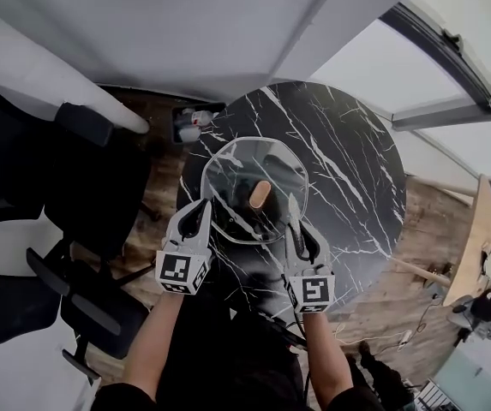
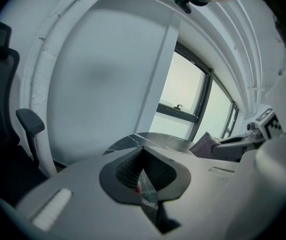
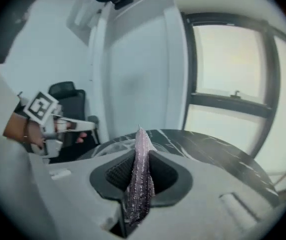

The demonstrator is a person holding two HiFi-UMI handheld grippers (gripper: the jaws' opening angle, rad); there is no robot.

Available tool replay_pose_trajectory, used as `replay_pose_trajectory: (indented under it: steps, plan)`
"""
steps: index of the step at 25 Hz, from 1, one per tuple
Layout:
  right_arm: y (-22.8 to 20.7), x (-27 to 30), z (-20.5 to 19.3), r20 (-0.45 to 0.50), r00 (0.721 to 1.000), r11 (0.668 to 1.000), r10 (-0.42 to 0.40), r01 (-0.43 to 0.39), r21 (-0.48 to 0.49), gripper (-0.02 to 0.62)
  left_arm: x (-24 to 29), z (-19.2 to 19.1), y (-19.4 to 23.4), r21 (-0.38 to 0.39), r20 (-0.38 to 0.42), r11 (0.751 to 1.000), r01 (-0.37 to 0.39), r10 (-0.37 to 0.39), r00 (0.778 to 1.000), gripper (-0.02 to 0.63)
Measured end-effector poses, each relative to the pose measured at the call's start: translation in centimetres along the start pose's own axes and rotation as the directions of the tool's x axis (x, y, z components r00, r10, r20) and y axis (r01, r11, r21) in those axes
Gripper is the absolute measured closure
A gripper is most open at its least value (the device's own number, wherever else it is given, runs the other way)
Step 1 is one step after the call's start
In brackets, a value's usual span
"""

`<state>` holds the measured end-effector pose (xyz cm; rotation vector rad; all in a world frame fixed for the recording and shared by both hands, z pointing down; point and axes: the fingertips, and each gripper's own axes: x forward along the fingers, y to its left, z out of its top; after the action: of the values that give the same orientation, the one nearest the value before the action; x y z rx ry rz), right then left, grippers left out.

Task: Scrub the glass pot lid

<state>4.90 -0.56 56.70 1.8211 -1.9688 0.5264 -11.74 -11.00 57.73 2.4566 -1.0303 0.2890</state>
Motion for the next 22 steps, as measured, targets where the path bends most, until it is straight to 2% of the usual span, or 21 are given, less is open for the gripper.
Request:
replay_pose_trajectory:
  steps: [2, 4, 6, 11, 19, 22]
  plan:
    - [-2.8, 1.2, -1.7, -0.068, 0.99, 0.99, -0.121, 0.125, 0.063, 0.515, 0.0, 0.9, -0.1, 0.007, 0.04, 1.0, -0.003, 0.002, 0.999, 0.604]
    - [-4.1, 2.6, -4.2, -0.161, 0.973, 0.974, -0.168, 0.189, 0.124, 0.515, 0.1, 1.1, -0.2, 0.002, 0.047, 1.0, -0.001, 0.001, 0.999, 0.604]
    - [-4.5, 3.8, -6.3, -0.231, 0.956, 0.963, -0.179, 0.219, 0.159, 0.515, 0.1, 1.3, -0.4, -0.002, 0.059, 1.0, 0.003, -0.003, 0.998, 0.604]
    - [-4.3, 5.8, -7.4, -0.275, 0.949, 0.954, -0.155, 0.216, 0.208, 0.512, -0.1, 1.5, -0.3, 0.011, 0.087, 1.0, 0.001, -0.002, 0.996, 0.604]
    - [-5.2, 8.6, -5.8, -0.298, 0.951, 0.966, -0.087, 0.154, 0.21, 0.509, -0.1, 0.5, 0.8, -0.025, 0.079, 1.0, 0.008, -0.006, 0.997, 0.604]
    - [-5.1, 10.0, -4.8, -0.301, 0.952, 0.977, -0.056, 0.115, 0.181, 0.509, -0.3, 0.3, 1.6, -0.036, 0.08, 0.999, 0.002, 0.0, 0.997, 0.604]
